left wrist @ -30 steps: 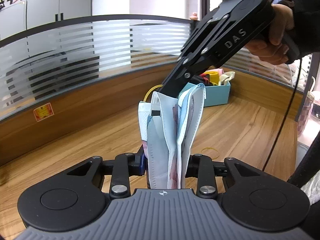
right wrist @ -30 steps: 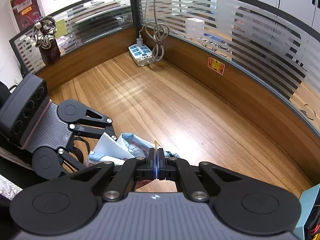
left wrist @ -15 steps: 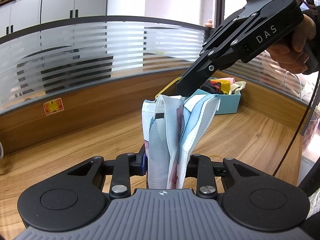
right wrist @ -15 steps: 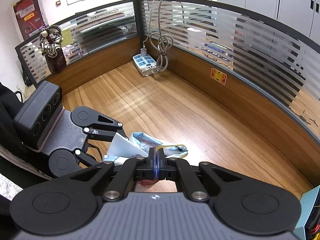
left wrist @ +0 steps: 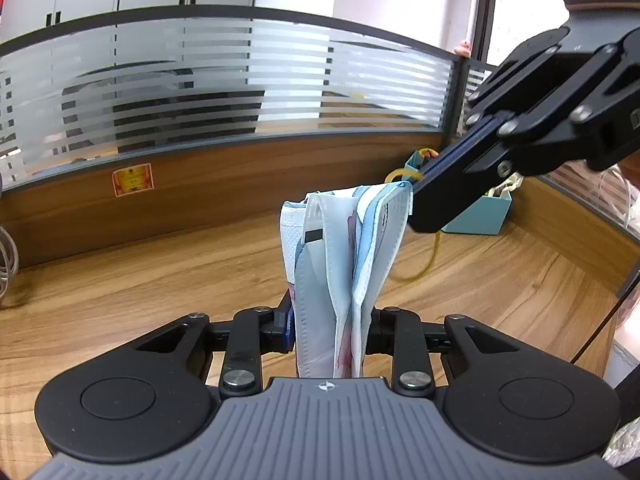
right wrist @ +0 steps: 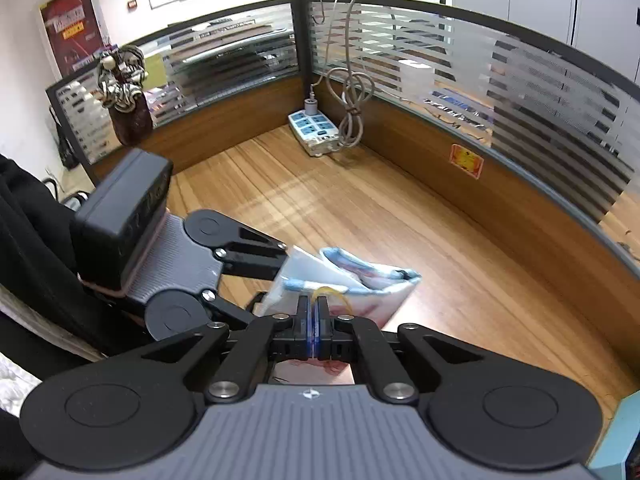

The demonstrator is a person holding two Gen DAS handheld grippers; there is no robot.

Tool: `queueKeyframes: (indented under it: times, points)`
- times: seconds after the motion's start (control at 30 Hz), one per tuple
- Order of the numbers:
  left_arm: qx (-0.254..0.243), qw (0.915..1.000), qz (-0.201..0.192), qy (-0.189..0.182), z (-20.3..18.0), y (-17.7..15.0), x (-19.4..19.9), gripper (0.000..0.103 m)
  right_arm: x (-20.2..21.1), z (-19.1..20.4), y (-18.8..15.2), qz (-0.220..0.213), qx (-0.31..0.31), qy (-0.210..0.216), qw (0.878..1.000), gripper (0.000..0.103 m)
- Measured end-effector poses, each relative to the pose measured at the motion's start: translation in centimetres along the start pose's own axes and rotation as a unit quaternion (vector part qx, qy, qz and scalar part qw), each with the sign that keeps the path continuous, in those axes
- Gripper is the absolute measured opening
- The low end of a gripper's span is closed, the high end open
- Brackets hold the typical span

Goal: Fold shopping bag
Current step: 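Hook the yellow rubber band over the bundle top with the right tool while the left tool holds it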

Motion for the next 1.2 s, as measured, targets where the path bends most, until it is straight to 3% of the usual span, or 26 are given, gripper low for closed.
queueKeyframes:
  times: [0.33,0.7,1.0,1.2]
  points:
    - [-0.004,0.9999,-0.001,-0.016,-0.2,-0.3,-0.4,0.032,2.0,1.5,2.2,-0.041,-0.048,0.068,0.996,0.001]
    - [-0.007,0.9999,0.002,-0.012,-0.1,-0.1,-0.6,0.032,1.4,0.8,3.7,-0.068,-0.116,0.098,0.986,0.001]
    - [0.004,1.0,0.003,-0.005,0.4,-0.1,-0.4,0.034,-1.3,-0.6,1.7,-0.034,-0.174,0.022,0.984,0.001]
    - [0.008,0.9999,0.001,-0.009,0.4,-0.2,-0.3,0.035,-0.9,-1.6,0.2,-0.05,-0.231,0.014,0.971,0.002]
Point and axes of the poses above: each gripper's, at about its wrist camera, not at the fingertips, and x roughly against the way its jaws point, z to its left, y to its top, the point moved 5 cm from there along -x, roughly the way its jaws point, and after that the axes turned 7 degrees about -x, right-handed, at the moved point
